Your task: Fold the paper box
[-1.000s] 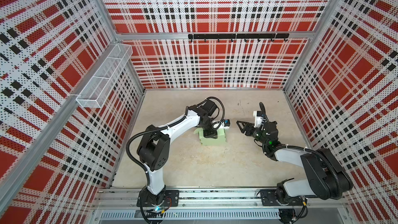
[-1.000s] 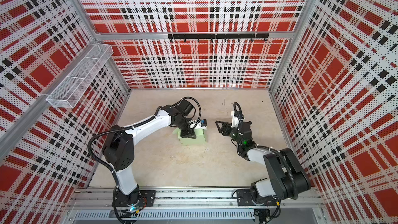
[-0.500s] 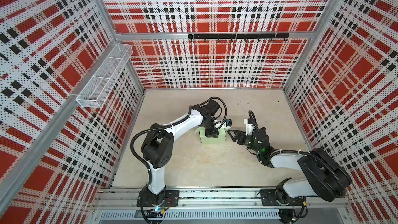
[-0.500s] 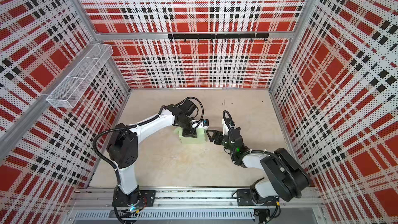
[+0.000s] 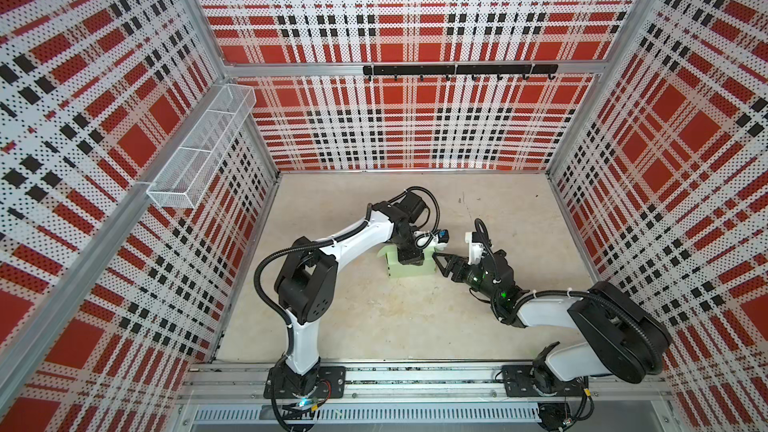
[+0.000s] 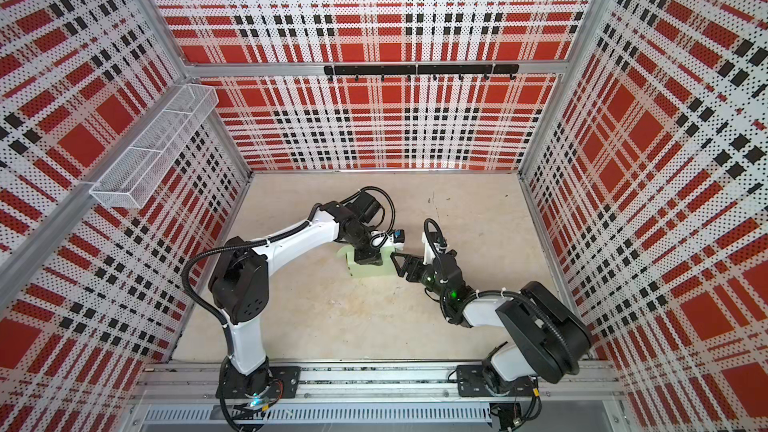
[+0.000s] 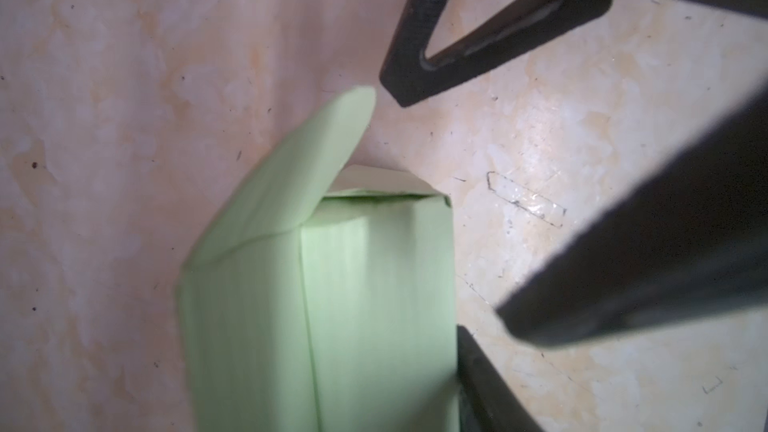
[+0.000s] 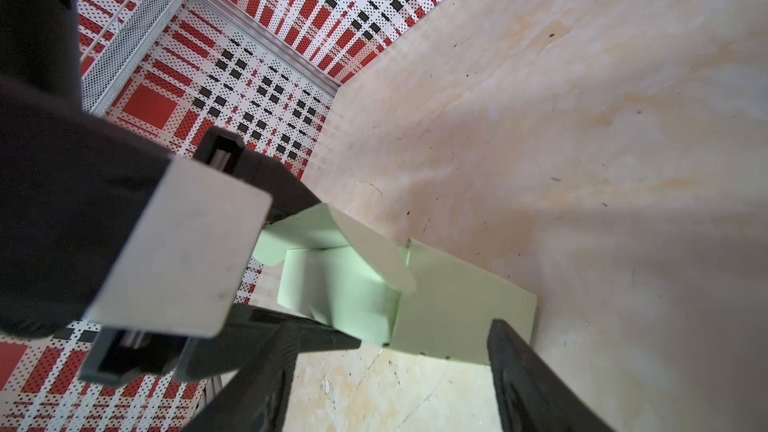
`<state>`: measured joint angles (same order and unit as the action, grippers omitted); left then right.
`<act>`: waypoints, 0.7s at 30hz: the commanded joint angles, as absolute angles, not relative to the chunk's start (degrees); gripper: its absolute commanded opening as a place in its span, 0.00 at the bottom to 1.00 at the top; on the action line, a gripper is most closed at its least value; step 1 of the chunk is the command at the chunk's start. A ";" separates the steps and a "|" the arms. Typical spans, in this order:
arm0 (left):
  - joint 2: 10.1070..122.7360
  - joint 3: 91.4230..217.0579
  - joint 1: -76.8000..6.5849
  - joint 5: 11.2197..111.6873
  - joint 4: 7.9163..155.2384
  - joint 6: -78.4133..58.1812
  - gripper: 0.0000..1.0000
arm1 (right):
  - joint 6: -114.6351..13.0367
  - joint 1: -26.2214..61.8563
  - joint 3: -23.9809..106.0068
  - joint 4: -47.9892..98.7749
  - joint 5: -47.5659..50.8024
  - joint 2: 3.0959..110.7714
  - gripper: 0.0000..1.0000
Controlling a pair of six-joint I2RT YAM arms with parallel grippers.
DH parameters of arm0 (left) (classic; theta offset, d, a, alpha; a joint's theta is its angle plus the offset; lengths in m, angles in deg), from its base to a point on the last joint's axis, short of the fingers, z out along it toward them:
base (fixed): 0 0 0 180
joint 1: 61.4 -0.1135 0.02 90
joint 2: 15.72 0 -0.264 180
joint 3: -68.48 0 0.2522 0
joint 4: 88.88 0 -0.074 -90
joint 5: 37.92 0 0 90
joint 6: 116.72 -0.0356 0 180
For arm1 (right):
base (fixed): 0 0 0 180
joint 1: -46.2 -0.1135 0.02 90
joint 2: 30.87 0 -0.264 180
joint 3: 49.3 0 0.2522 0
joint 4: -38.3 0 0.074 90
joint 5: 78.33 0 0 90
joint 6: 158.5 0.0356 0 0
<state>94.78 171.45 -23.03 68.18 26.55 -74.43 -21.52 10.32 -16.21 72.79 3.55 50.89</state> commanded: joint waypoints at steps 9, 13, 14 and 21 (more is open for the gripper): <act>96.80 171.01 -22.31 70.45 25.50 -73.46 0.49 | -24.45 9.38 -8.29 64.52 11.98 53.15 0.61; 96.53 170.59 -22.35 71.17 25.59 -73.39 0.50 | -23.24 9.46 -6.84 64.38 13.21 57.02 0.54; 96.52 170.49 -22.48 71.32 25.66 -73.24 0.50 | -23.15 9.42 -6.58 64.09 13.25 57.64 0.53; 95.67 170.29 -23.45 72.56 25.79 -72.51 0.54 | -23.91 9.23 -4.98 55.04 15.94 58.44 0.47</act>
<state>94.84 171.38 -23.33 69.93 27.80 -72.90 -23.77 9.38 -5.96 61.21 12.64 57.69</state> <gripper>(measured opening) 0.534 0.474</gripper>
